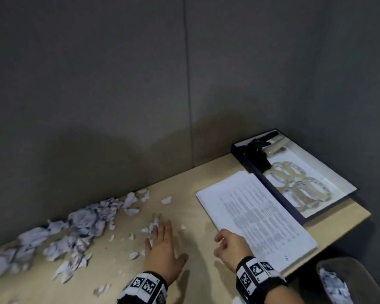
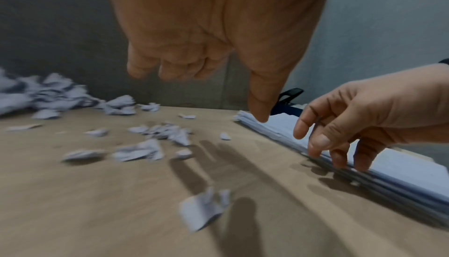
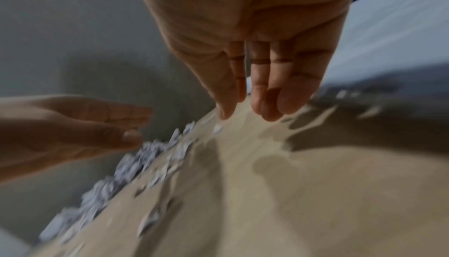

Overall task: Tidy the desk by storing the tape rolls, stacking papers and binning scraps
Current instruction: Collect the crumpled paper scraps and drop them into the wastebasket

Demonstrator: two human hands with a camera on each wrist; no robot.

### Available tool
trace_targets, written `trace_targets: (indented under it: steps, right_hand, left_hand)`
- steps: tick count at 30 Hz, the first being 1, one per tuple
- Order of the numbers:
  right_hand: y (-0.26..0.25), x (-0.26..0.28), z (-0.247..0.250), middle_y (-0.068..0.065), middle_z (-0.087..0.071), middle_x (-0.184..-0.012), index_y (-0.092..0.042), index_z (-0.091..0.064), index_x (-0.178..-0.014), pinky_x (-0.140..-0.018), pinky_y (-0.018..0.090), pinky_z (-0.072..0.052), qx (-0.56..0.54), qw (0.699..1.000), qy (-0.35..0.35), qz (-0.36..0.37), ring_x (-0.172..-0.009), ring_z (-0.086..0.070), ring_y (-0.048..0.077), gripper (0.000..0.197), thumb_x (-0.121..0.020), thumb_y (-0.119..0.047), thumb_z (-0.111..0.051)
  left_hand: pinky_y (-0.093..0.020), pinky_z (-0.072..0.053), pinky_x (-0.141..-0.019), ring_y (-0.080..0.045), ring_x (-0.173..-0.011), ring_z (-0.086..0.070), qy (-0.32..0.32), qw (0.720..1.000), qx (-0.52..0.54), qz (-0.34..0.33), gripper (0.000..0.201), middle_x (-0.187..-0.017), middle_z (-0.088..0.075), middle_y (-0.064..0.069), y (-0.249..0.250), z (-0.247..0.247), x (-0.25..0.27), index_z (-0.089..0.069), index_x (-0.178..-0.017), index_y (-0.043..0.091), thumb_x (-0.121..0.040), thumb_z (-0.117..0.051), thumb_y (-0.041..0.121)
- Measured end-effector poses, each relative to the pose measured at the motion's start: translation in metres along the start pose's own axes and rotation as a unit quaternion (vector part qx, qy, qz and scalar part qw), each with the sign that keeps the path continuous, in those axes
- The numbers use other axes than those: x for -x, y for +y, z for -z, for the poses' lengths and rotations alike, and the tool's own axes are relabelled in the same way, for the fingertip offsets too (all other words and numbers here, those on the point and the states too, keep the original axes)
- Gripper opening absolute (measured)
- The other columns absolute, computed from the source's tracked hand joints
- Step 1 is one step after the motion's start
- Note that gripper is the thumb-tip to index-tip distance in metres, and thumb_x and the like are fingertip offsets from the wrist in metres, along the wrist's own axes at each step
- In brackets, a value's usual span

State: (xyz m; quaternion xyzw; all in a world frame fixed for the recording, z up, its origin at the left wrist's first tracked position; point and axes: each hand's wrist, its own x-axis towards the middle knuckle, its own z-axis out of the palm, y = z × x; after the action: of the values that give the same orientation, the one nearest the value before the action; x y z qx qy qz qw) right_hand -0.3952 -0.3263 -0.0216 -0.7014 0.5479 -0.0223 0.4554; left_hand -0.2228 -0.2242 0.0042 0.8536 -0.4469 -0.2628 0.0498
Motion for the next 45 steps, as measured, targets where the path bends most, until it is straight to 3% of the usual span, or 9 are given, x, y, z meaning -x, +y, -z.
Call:
trace_targets:
  steps: [5,9,15,21,24,31,36,40,45]
  right_hand:
    - [-0.036,-0.006,-0.055,-0.006,-0.059,-0.082,-0.03,-0.053,-0.093,-0.07,0.024,-0.052,0.067,0.995,-0.069,0.021,-0.07,-0.058,0.014,0.029,-0.073,-0.019,-0.071]
    - [-0.066,-0.014,-0.086,-0.003,-0.06,-0.098,-0.027,-0.056,-0.107,-0.077,0.023,-0.052,0.107,0.989,-0.085,0.048,-0.09,-0.062,0.015,0.035,-0.075,-0.021,-0.07]
    - [-0.108,-0.024,-0.127,-0.001,-0.058,-0.1,-0.031,-0.053,-0.098,-0.079,0.029,-0.055,0.112,0.985,-0.096,0.088,-0.09,-0.062,0.019,0.032,-0.076,-0.016,-0.07]
    - [-0.14,-0.041,-0.153,0.0,-0.057,-0.105,-0.029,-0.056,-0.105,-0.083,0.035,-0.055,0.14,0.976,-0.102,0.133,-0.094,-0.06,0.018,0.037,-0.073,-0.02,-0.071]
    - [-0.161,-0.06,-0.163,-0.001,-0.054,-0.113,-0.027,-0.054,-0.11,-0.087,0.033,-0.052,0.156,0.971,-0.11,0.145,-0.099,-0.059,0.018,0.033,-0.079,-0.02,-0.066]
    - [-0.221,-0.106,-0.185,0.007,-0.057,-0.124,-0.025,-0.051,-0.126,-0.091,0.034,-0.05,0.184,0.952,-0.114,0.216,-0.109,-0.057,0.027,0.044,-0.083,-0.016,-0.056]
    - [-0.253,-0.132,-0.203,0.005,-0.043,-0.136,-0.029,-0.047,-0.131,-0.098,0.034,-0.045,0.193,0.943,-0.117,0.246,-0.118,-0.051,0.026,0.048,-0.086,-0.033,-0.062]
    - [-0.264,-0.14,-0.218,0.005,-0.03,-0.147,-0.035,-0.037,-0.138,-0.106,0.035,-0.038,0.203,0.932,-0.154,0.257,-0.132,-0.037,0.027,0.063,-0.083,-0.042,-0.066]
    - [-0.278,-0.142,-0.237,0.001,-0.021,-0.147,-0.048,-0.025,-0.138,-0.112,0.044,-0.028,0.264,0.912,-0.178,0.261,-0.138,-0.019,0.031,0.075,-0.074,-0.068,-0.059]
  left_hand:
    - [-0.046,-0.006,-0.117,-0.025,-0.147,0.009,-0.02,0.997,0.007,0.068,0.099,-0.158,0.017,-0.004,-0.071,0.013,0.012,0.015,-0.149,0.015,-0.087,-0.055,0.047]
    - [-0.046,-0.009,-0.117,-0.026,-0.147,0.006,-0.008,0.994,0.031,0.105,0.095,-0.158,0.016,-0.006,-0.122,0.019,0.018,0.014,-0.15,0.015,-0.088,-0.053,0.043]
    - [-0.045,-0.014,-0.117,-0.024,-0.147,0.0,0.056,0.985,0.061,0.155,0.09,-0.159,0.011,-0.004,-0.186,0.028,0.028,0.007,-0.151,0.016,-0.088,-0.052,0.039]
    - [-0.037,-0.039,-0.104,-0.021,-0.128,-0.044,0.128,0.964,0.117,0.203,0.071,-0.143,-0.039,-0.004,-0.233,0.035,0.034,-0.014,-0.15,0.019,-0.09,-0.045,0.041]
    - [-0.034,-0.044,-0.097,-0.024,-0.119,-0.049,0.15,0.957,0.112,0.222,0.064,-0.133,-0.047,-0.006,-0.25,0.04,0.032,-0.022,-0.148,0.021,-0.091,-0.046,0.04]
    - [-0.042,-0.039,-0.104,-0.032,-0.129,-0.039,0.202,0.93,0.096,0.292,0.073,-0.146,-0.033,-0.012,-0.302,0.069,-0.003,-0.031,-0.143,0.018,-0.085,-0.053,0.056]
    - [-0.05,-0.04,-0.102,-0.036,-0.136,-0.029,0.195,0.903,0.101,0.37,0.098,-0.154,-0.017,-0.016,-0.347,0.091,-0.03,-0.017,-0.148,0.016,-0.075,-0.058,0.067]
    - [-0.052,-0.037,-0.101,-0.038,-0.135,-0.026,0.195,0.889,0.118,0.397,0.099,-0.153,-0.013,-0.013,-0.373,0.099,-0.049,-0.016,-0.147,0.025,-0.069,-0.065,0.064]
    - [-0.054,-0.031,-0.107,-0.04,-0.135,-0.025,0.16,0.903,0.128,0.379,0.102,-0.152,-0.017,-0.01,-0.389,0.102,-0.082,-0.011,-0.146,0.037,-0.063,-0.051,0.082]
